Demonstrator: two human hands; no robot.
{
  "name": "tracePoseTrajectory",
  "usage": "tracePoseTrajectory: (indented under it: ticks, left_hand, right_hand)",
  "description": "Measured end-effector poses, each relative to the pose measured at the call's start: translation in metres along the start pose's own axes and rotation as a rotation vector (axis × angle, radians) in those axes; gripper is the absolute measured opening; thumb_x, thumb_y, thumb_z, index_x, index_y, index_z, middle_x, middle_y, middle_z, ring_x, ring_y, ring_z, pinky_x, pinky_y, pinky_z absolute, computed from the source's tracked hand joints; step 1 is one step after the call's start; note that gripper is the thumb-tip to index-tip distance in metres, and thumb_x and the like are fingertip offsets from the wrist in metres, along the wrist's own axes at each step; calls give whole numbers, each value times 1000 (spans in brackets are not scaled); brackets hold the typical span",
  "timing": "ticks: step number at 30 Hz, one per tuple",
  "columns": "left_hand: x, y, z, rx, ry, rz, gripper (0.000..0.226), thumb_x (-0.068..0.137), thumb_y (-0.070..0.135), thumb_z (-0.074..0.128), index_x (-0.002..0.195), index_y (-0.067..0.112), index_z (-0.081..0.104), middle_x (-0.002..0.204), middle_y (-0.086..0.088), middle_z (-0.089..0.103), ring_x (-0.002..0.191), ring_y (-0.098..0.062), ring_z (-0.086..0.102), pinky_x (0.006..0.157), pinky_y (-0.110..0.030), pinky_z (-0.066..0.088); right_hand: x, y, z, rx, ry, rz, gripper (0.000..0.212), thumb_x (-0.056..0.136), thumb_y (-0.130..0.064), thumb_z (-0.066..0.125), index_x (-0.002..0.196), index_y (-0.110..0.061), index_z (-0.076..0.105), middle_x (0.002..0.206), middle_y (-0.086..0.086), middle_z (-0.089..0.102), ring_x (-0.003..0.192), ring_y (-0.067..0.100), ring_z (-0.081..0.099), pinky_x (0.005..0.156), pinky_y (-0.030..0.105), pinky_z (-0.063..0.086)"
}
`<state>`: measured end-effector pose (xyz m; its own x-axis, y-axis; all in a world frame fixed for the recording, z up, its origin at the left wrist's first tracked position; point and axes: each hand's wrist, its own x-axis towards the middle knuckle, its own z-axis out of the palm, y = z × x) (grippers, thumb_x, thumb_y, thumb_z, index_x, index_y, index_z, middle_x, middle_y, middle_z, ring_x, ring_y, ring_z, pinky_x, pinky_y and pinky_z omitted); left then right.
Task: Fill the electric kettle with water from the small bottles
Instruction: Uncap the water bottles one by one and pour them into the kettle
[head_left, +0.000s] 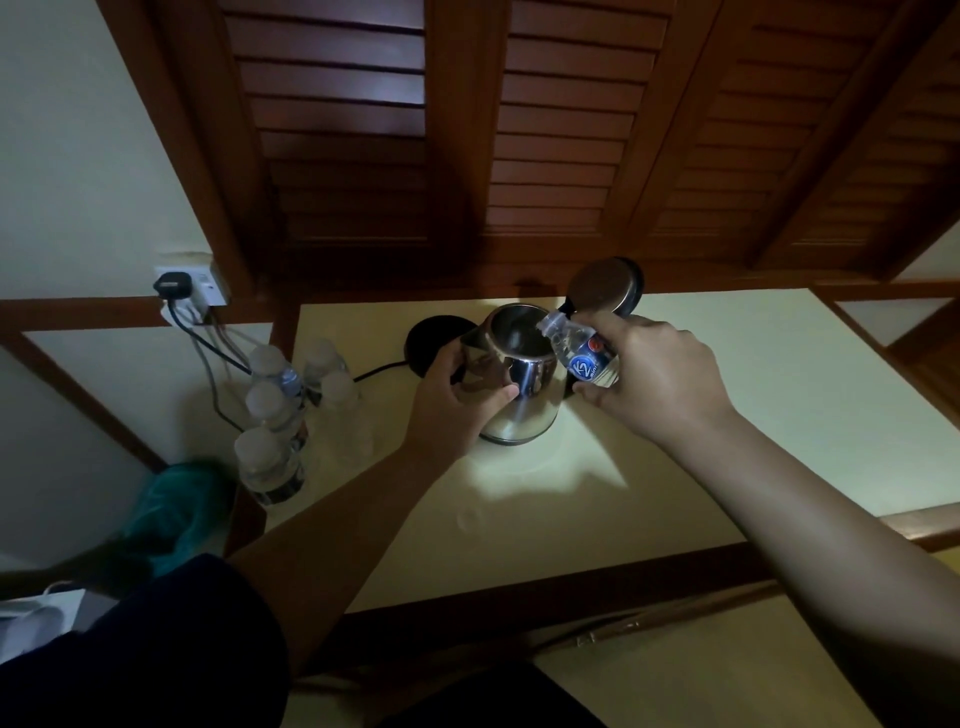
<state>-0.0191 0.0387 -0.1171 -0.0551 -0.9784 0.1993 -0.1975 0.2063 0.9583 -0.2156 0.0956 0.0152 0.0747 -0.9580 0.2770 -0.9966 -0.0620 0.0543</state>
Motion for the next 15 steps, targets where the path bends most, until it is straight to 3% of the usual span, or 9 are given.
tracePoseTrajectory:
  ticks: [5,10,15]
  left_hand:
    - [0,1,-1,38,-15,0,56,79,20,89,123,33,56,111,18,67,104,20,57,86,3,41]
    - [1,1,-1,53,-16,0,60,79,25,89,122,43,52,114,20,65,108,18,57,86,1,43]
    - [2,-3,0,25,-37,42,56,81,25,86,129,31,57,117,13,67,111,2,63,96,-20,55]
  right_hand:
    - [0,0,-2,-25,-37,-6,72,78,-49,80,144,-41,52,117,2,72,102,35,70,75,36,54]
    - [0,2,-4,-49,-62,-19,70,80,-47,78,144,-44,51,111,-1,72,100,33,69,71,33,48]
    - [2,4,-6,-48,-66,-35,67,81,-50,77,143,-44,52,109,-1,72,99,33,69,70,33,46]
